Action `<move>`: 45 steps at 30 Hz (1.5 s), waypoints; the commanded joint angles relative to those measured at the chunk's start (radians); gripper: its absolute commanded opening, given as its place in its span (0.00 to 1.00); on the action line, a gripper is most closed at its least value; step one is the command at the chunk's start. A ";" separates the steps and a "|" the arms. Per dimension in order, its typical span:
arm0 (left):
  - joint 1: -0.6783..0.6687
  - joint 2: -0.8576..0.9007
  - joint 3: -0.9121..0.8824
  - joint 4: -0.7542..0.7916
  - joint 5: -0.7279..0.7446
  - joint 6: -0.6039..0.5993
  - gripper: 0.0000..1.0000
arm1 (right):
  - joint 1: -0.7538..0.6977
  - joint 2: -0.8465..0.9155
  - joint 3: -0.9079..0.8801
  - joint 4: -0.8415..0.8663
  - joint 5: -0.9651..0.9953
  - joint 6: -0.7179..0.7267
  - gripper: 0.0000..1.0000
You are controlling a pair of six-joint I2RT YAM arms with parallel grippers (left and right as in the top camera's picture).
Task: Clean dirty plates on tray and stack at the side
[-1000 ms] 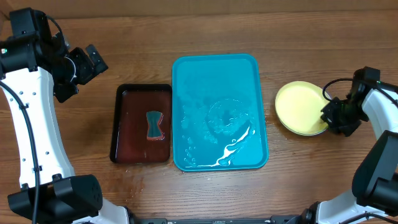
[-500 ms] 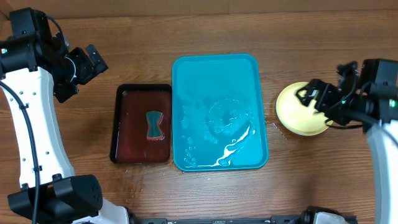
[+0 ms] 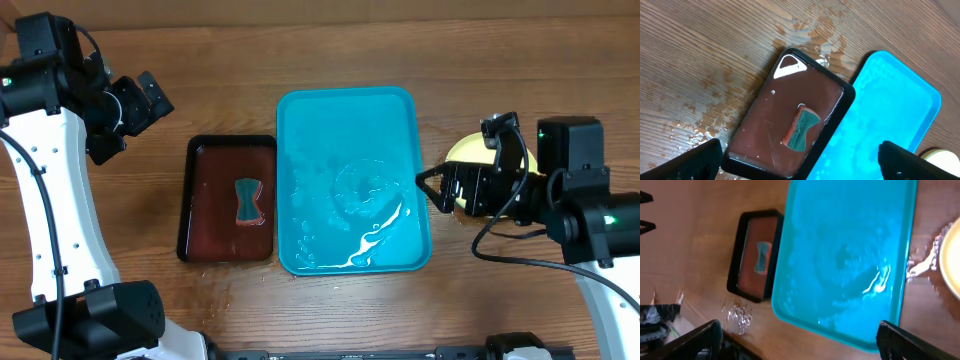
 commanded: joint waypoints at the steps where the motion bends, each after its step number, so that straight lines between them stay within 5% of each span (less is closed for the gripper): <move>1: 0.004 -0.009 0.016 0.000 -0.006 0.006 1.00 | -0.024 -0.024 0.014 0.038 0.009 -0.037 1.00; 8: 0.004 -0.008 0.016 0.000 -0.006 0.006 1.00 | -0.017 -0.086 0.010 0.103 0.212 -0.161 1.00; 17: 0.004 -0.008 0.016 0.000 -0.006 0.006 0.99 | -0.029 -0.470 -0.265 0.417 0.419 -0.161 1.00; 29: 0.004 -0.008 0.016 0.000 -0.006 0.006 1.00 | -0.049 -0.904 -0.920 0.845 0.302 -0.149 1.00; 37: 0.004 -0.008 0.016 0.000 -0.006 0.006 1.00 | -0.049 -1.113 -1.106 0.973 0.293 -0.149 1.00; 45: 0.004 -0.008 0.016 0.001 -0.006 0.006 1.00 | -0.045 -1.115 -1.226 1.156 0.279 -0.150 1.00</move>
